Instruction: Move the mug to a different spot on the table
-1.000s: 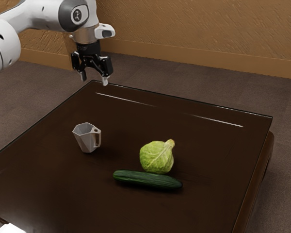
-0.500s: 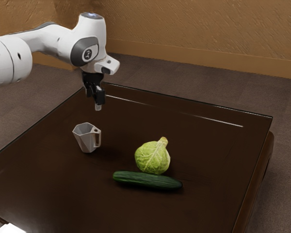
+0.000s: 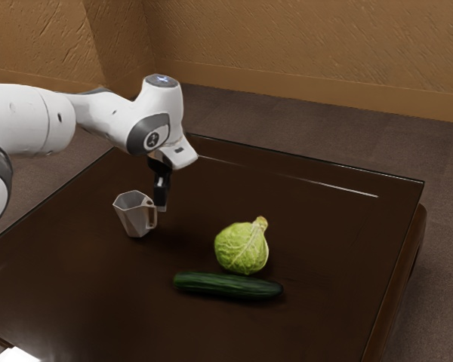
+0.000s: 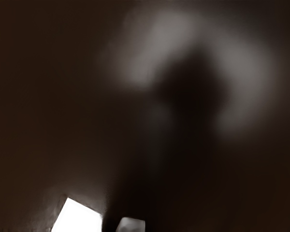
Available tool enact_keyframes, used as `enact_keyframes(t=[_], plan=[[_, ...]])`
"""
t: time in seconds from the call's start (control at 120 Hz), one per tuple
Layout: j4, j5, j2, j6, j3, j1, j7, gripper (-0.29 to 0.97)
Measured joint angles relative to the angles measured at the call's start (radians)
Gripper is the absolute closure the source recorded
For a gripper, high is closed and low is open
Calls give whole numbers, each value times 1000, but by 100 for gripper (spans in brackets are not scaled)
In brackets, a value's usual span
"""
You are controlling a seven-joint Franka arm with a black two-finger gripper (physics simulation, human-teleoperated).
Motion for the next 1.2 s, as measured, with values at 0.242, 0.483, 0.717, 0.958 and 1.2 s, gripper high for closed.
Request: enact_keyframes(t=[0.242, 0.483, 0.717, 0.958, 1.2], plan=[[-38, 17, 34, 23, 14, 0, 129, 2], [-37, 21, 48, 30, 41, 1, 214, 2], [-38, 13, 55, 32, 45, 3, 259, 12], [-37, 10, 53, 32, 51, 1, 275, 56], [-36, 57, 54, 34, 51, -11, 269, 69]])
